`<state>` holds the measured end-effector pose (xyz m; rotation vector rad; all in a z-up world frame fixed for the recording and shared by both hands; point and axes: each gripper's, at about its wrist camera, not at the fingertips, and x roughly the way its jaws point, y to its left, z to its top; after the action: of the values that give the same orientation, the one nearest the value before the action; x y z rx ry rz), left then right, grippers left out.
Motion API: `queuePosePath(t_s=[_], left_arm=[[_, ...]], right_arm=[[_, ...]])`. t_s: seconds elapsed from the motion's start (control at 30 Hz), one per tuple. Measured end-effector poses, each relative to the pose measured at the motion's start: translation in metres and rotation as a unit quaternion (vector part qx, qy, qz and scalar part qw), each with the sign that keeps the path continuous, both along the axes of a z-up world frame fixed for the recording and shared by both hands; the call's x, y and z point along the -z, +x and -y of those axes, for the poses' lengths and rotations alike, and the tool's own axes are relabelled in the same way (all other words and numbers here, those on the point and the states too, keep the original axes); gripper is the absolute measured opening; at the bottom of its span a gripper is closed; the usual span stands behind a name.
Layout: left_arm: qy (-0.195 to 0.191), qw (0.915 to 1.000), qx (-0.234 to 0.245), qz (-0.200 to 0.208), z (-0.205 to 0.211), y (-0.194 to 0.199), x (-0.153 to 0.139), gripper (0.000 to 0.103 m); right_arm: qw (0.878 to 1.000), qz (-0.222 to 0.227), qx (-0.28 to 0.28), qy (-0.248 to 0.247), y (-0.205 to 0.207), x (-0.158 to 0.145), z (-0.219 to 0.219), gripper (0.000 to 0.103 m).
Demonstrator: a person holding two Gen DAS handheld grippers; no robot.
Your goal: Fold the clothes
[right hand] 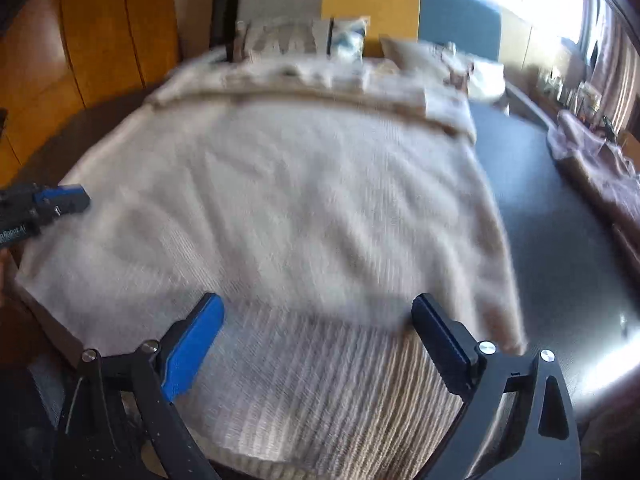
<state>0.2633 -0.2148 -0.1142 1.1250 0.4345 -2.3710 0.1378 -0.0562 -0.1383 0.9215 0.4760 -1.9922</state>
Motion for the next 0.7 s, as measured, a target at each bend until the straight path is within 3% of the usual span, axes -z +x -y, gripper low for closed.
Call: queuePosePath(t_s=[0.23,0.37,0.57,0.7], left_arm=[[0.014,0.9997,-0.018,-0.013,0.012,0.003,-0.012,0.021],[0.014,0.9994,-0.03,-0.005,0.028,-0.015,-0.011,0.021],[0.004,0.9995,-0.03,0.0,0.041,-0.022,0.002,0.022],[0.012,0.9994,-0.029,0.013,0.051,-0.028,-0.004,0.022]], right_arm=[[1.0,0.008,0.002,-0.012,-0.006,-0.005,-0.006,0.098],[1.0,-0.005,0.017,-0.017,-0.034,-0.022,0.007,0.098],[1.0,0.025,0.006,0.017,-0.053,0.014,0.007,0.1],[1.0,0.019,0.009,0.014,-0.064,-0.002,0.012,0.101]])
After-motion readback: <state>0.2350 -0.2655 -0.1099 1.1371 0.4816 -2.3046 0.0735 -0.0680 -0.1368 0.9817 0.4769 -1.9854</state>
